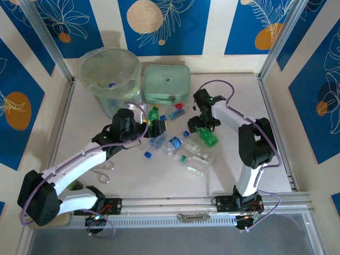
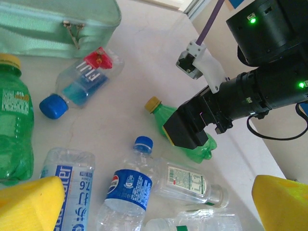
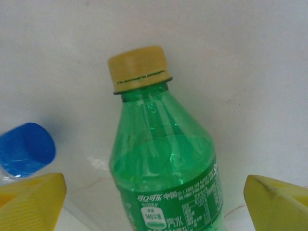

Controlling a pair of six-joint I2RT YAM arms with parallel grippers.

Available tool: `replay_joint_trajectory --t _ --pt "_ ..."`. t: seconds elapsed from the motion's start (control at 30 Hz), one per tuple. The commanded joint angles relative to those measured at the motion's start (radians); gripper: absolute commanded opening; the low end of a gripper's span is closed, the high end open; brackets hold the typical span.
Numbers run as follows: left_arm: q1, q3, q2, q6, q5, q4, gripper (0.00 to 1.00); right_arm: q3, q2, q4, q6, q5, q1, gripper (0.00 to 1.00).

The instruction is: Put the plastic bottles in the bin

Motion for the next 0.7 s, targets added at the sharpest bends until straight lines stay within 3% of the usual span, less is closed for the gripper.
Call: replay_joint_trajectory --t 0.0,0.67 --pt "-0.009 -0.02 0.005 -0.028 -0.027 0.056 1.0 0.035 0.021 -0.036 -0.053 0.048 -0.002 0.95" --pt "-0.015 -0.038 -0.037 -0.018 -0.073 0.003 1.0 0.038 0.138 -0.009 -0.041 0.058 -0.008 0.81"
